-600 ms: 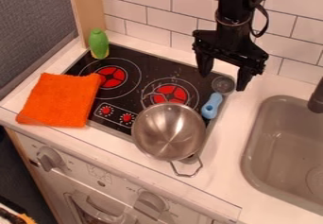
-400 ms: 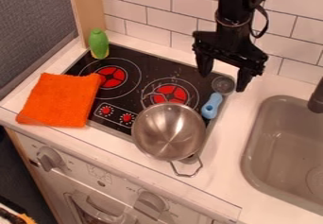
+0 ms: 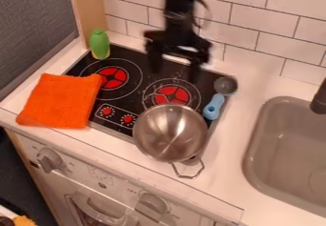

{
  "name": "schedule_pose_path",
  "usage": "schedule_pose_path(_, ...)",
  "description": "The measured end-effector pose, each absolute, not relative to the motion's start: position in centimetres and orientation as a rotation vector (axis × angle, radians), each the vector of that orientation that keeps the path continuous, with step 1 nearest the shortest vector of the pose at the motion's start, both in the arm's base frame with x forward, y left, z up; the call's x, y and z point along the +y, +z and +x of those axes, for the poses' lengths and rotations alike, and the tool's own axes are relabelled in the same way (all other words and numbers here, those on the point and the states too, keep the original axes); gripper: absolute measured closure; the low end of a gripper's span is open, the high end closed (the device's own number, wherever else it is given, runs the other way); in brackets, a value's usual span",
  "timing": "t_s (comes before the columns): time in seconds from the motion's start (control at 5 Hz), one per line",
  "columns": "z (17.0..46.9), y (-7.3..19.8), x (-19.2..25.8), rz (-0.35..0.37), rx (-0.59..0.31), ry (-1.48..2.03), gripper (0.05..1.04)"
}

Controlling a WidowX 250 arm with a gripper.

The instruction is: Move green bottle to the top of right side of the burner

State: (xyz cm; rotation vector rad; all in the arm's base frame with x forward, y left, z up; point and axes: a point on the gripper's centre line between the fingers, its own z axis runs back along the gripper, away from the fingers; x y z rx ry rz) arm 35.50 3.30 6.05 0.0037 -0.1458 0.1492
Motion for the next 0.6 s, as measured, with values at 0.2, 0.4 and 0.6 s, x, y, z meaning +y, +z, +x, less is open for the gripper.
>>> schedule_pose_path(0.2, 34.4, 6.9, 7.3, 0.026, -0.117, 0.24, 0.083)
schedule_pose_path(0.4, 33.9, 8.7, 12.5, 0.033, -0.14, 0.339, 0.083)
schedule_pose_path(0.6, 33.9, 10.9, 13.9, 0.061, -0.177, 0.374, 0.083)
